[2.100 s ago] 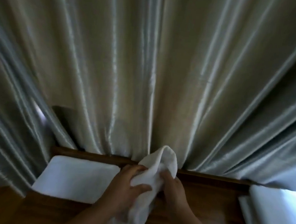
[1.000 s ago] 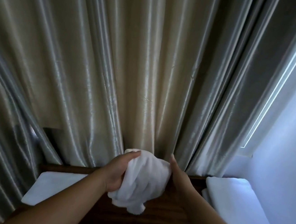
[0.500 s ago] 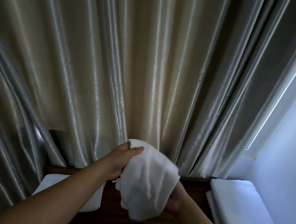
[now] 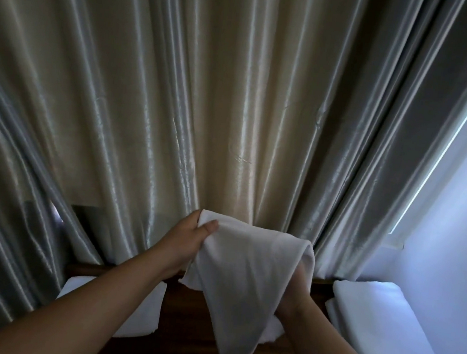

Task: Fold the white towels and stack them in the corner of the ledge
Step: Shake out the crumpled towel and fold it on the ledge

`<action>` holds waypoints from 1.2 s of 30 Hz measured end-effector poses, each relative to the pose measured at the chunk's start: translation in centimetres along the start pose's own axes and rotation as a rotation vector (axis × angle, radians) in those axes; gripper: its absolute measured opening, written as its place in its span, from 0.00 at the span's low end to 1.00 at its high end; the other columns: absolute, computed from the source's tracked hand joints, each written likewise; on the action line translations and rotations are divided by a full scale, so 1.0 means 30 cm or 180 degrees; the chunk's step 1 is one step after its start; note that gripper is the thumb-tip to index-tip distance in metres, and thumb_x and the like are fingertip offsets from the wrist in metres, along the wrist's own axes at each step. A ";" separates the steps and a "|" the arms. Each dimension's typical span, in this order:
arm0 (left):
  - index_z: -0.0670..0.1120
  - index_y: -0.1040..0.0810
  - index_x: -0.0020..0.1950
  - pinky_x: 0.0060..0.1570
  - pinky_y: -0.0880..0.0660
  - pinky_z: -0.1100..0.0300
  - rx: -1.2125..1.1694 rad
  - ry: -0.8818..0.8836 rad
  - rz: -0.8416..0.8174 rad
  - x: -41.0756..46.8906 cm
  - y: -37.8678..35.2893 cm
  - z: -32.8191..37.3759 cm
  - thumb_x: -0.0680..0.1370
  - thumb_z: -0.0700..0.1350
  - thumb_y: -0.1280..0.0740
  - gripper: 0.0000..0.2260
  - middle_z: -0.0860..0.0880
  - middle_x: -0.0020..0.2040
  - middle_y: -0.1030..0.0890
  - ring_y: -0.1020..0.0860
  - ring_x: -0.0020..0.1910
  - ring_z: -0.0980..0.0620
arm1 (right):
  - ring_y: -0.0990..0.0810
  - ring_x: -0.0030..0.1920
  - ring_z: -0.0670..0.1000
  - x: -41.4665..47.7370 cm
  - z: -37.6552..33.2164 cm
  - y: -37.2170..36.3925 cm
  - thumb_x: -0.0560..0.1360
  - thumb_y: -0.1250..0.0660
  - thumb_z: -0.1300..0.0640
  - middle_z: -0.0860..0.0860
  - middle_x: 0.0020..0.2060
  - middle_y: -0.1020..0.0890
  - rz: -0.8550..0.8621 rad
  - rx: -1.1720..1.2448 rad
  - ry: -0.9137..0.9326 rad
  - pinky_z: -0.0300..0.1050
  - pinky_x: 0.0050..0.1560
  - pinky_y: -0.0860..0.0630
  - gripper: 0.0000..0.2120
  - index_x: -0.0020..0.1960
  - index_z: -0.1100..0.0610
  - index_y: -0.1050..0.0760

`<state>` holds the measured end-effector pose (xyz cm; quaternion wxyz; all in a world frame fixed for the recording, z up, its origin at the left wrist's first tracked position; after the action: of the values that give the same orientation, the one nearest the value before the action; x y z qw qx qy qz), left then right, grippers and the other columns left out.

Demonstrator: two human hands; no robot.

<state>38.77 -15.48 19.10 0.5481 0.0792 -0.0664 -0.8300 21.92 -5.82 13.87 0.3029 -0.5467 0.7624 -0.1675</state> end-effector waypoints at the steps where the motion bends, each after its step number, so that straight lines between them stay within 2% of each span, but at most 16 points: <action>1: 0.55 0.23 0.57 0.54 0.23 0.54 0.0073 -0.0066 0.0074 0.005 0.008 0.005 0.79 0.52 0.37 0.08 0.53 0.55 0.19 0.21 0.54 0.53 | 0.15 0.34 0.52 -0.016 -0.027 -0.053 0.73 0.34 0.59 0.59 0.37 0.16 -0.0261 0.0366 0.0088 0.50 0.40 0.21 0.09 0.44 0.63 0.18; 3: 0.54 0.24 0.58 0.48 0.24 0.57 0.0128 -0.0107 0.0212 0.019 0.023 0.008 0.79 0.51 0.36 0.08 0.53 0.54 0.19 0.21 0.53 0.53 | 0.13 0.42 0.58 -0.001 -0.047 -0.076 0.71 0.32 0.58 0.61 0.45 0.14 -0.0439 0.0531 0.0006 0.53 0.44 0.19 0.11 0.47 0.63 0.14; 5: 0.54 0.23 0.55 0.48 0.23 0.55 0.0062 -0.0042 0.0360 0.038 0.046 0.009 0.78 0.50 0.35 0.07 0.53 0.52 0.19 0.20 0.51 0.52 | 0.14 0.49 0.60 0.023 -0.045 -0.048 0.73 0.32 0.60 0.63 0.53 0.15 -0.0289 0.0222 -0.0150 0.54 0.44 0.18 0.13 0.55 0.63 0.17; 10: 0.47 0.22 0.55 0.44 0.21 0.53 -0.0387 0.0403 0.0566 0.081 0.154 0.019 0.76 0.46 0.30 0.08 0.45 0.50 0.17 0.18 0.48 0.44 | 0.16 0.54 0.60 0.039 -0.160 0.059 0.77 0.32 0.51 0.61 0.54 0.15 -0.0014 -0.0062 -0.0428 0.58 0.56 0.22 0.18 0.63 0.59 0.20; 13: 0.41 0.21 0.53 0.43 0.22 0.53 -0.0516 0.0644 0.0428 0.099 0.205 0.020 0.74 0.43 0.28 0.10 0.40 0.49 0.16 0.18 0.46 0.42 | 0.15 0.45 0.59 0.049 -0.217 0.116 0.79 0.35 0.51 0.60 0.48 0.15 -0.0068 -0.0328 -0.0551 0.57 0.47 0.19 0.22 0.70 0.61 0.26; 16: 0.41 0.23 0.50 0.40 0.22 0.55 -0.0611 0.0638 0.0309 0.116 0.222 0.049 0.75 0.40 0.29 0.06 0.40 0.46 0.18 0.19 0.39 0.47 | 0.17 0.53 0.61 0.040 -0.227 0.106 0.79 0.34 0.55 0.62 0.56 0.19 -0.0418 -0.0280 -0.0779 0.58 0.51 0.19 0.23 0.73 0.58 0.30; 18: 0.43 0.24 0.56 0.42 0.22 0.56 -0.0881 0.0582 0.0271 0.125 0.224 0.073 0.75 0.39 0.29 0.11 0.41 0.48 0.18 0.19 0.41 0.49 | 0.18 0.58 0.62 0.057 -0.238 0.108 0.78 0.34 0.61 0.61 0.62 0.21 -0.0521 -0.0307 -0.0650 0.58 0.54 0.19 0.23 0.72 0.53 0.30; 21: 0.42 0.25 0.63 0.44 0.22 0.56 -0.1040 0.0445 0.0385 0.132 0.252 0.099 0.75 0.37 0.30 0.16 0.42 0.50 0.19 0.20 0.44 0.48 | 0.18 0.52 0.61 0.084 -0.302 0.117 0.77 0.38 0.65 0.59 0.56 0.16 -0.0377 -0.0697 0.0092 0.53 0.47 0.18 0.21 0.68 0.52 0.24; 23: 0.43 0.25 0.60 0.40 0.21 0.57 -0.1019 0.0451 0.0415 0.127 0.264 0.104 0.76 0.37 0.32 0.13 0.43 0.45 0.19 0.20 0.40 0.49 | 0.17 0.49 0.57 0.082 -0.339 0.117 0.77 0.35 0.58 0.59 0.51 0.15 -0.0359 -0.0605 0.0393 0.50 0.46 0.19 0.18 0.67 0.53 0.22; 25: 0.45 0.25 0.56 0.35 0.21 0.59 -0.1022 0.0472 0.0359 0.119 0.261 0.111 0.77 0.39 0.32 0.08 0.45 0.41 0.20 0.20 0.36 0.51 | 0.17 0.37 0.52 0.070 -0.322 0.110 0.75 0.30 0.56 0.58 0.46 0.18 -0.0607 -0.0176 0.0143 0.42 0.36 0.22 0.23 0.69 0.53 0.25; 27: 0.46 0.24 0.53 0.36 0.23 0.57 -0.0954 0.0500 0.0445 0.117 0.266 0.103 0.78 0.41 0.32 0.05 0.45 0.41 0.20 0.21 0.36 0.50 | 0.27 0.23 0.46 0.059 -0.280 0.106 0.74 0.33 0.62 0.56 0.41 0.22 -0.0785 -0.0286 -0.0128 0.36 0.25 0.35 0.25 0.71 0.50 0.27; 28: 0.46 0.23 0.53 0.38 0.24 0.57 -0.0843 0.0487 0.0542 0.118 0.277 0.098 0.78 0.42 0.33 0.05 0.45 0.42 0.20 0.22 0.37 0.49 | 0.27 0.23 0.47 0.062 -0.262 0.109 0.76 0.36 0.64 0.57 0.41 0.21 -0.0768 -0.0597 -0.0179 0.37 0.26 0.35 0.23 0.69 0.51 0.26; 29: 0.46 0.22 0.52 0.39 0.25 0.57 -0.0708 0.0444 0.0645 0.118 0.290 0.095 0.78 0.41 0.34 0.04 0.44 0.43 0.20 0.22 0.38 0.49 | 0.23 0.27 0.49 0.063 -0.261 0.107 0.77 0.38 0.64 0.58 0.44 0.18 -0.0691 -0.0924 -0.0089 0.39 0.30 0.29 0.20 0.66 0.52 0.23; 31: 0.47 0.21 0.47 0.38 0.26 0.57 -0.0506 0.0338 0.0832 0.116 0.315 0.090 0.78 0.39 0.35 0.05 0.42 0.45 0.21 0.23 0.39 0.48 | 0.16 0.43 0.52 0.066 -0.314 0.110 0.79 0.38 0.62 0.58 0.51 0.14 -0.0287 -0.1421 0.0457 0.43 0.45 0.20 0.14 0.60 0.54 0.18; 34: 0.48 0.22 0.42 0.36 0.27 0.59 -0.0548 0.0176 0.1121 0.102 0.353 0.093 0.76 0.37 0.33 0.07 0.44 0.41 0.21 0.24 0.35 0.49 | 0.17 0.55 0.51 0.059 -0.384 0.111 0.80 0.36 0.59 0.53 0.53 0.14 0.0015 -0.2058 0.0989 0.45 0.56 0.21 0.12 0.58 0.52 0.17; 36: 0.48 0.21 0.42 0.37 0.26 0.59 -0.0637 0.0065 0.1183 0.092 0.368 0.104 0.76 0.37 0.32 0.07 0.46 0.40 0.20 0.23 0.37 0.50 | 0.17 0.56 0.52 0.059 -0.407 0.121 0.79 0.36 0.58 0.51 0.52 0.14 0.0109 -0.2564 0.1139 0.48 0.59 0.21 0.13 0.61 0.51 0.18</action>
<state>46.99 -22.27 24.18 0.6975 0.0192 0.0084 -0.7162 11.00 -7.14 20.53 -0.0684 -0.5708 0.8163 0.0561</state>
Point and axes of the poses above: each hand's wrist, its own x-axis towards the middle knuckle, its own y-axis out of the back of the hand, z = x × y, the point moved 9 cm from there along x, towards the middle knuckle
